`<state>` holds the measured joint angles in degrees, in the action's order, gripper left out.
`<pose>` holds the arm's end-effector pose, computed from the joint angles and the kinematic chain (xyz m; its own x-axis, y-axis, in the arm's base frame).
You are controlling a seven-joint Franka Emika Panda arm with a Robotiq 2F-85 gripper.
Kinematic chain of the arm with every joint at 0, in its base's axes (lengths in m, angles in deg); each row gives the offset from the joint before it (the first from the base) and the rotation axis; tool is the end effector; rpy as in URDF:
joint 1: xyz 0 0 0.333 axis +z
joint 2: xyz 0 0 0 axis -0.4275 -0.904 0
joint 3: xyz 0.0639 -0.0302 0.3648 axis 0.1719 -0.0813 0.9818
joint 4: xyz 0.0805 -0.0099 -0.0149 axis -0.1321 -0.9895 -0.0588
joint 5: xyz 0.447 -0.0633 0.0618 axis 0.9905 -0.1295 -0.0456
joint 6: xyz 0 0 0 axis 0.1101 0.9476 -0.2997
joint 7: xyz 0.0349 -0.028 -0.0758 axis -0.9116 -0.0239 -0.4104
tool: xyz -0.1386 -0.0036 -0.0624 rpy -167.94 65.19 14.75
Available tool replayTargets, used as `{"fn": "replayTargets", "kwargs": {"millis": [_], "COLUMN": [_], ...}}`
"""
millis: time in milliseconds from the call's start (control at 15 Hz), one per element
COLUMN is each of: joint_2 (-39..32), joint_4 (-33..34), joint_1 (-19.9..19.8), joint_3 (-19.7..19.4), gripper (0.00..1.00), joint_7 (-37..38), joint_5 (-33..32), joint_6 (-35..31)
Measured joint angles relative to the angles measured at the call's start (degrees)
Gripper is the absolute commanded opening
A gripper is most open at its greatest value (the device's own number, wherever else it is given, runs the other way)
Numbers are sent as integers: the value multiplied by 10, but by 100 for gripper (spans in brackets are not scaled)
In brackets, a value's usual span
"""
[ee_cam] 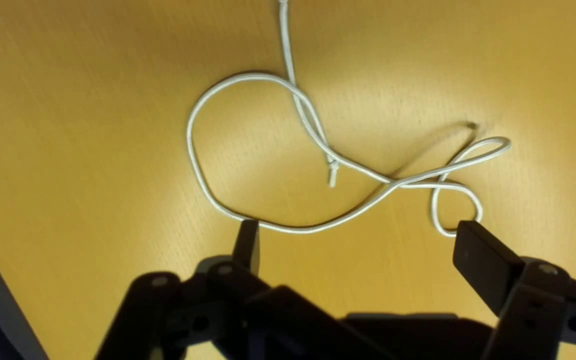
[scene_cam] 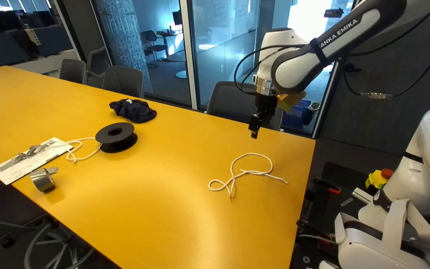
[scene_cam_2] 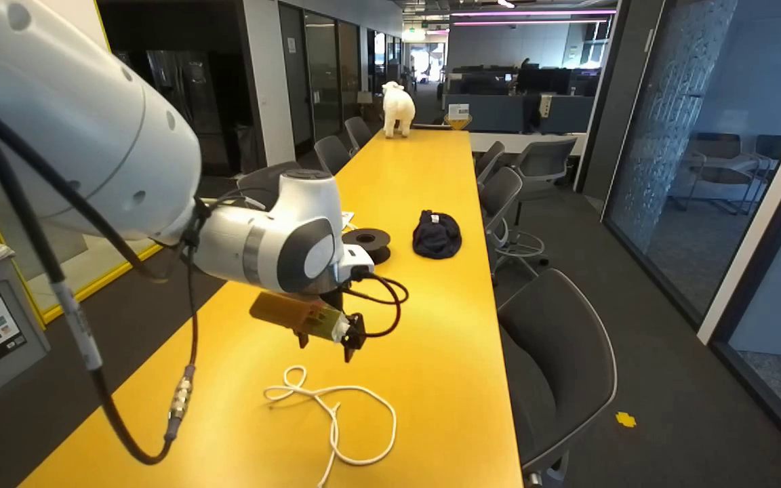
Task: Unfold the rope on the table
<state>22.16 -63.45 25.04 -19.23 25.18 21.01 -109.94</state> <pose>0.4840 -0.0121 0.3127 0.9972 -0.0363 0.0648 -0.0359 -0.9993 -0.0068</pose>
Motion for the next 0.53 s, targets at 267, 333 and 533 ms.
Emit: {"fn": "replayTargets", "kwargs": {"millis": [267,333,533], "joint_2": [-51,-70,-136], "joint_4": [-34,-36,-32], "joint_1": [-30,-35,-51], "joint_3": [-36,-43,-57], "gripper": [100,100,100], "joint_7": [-32,-35,-37], "joint_5": [-1,-1,-3], "joint_6": [-136,-163,-232]}}
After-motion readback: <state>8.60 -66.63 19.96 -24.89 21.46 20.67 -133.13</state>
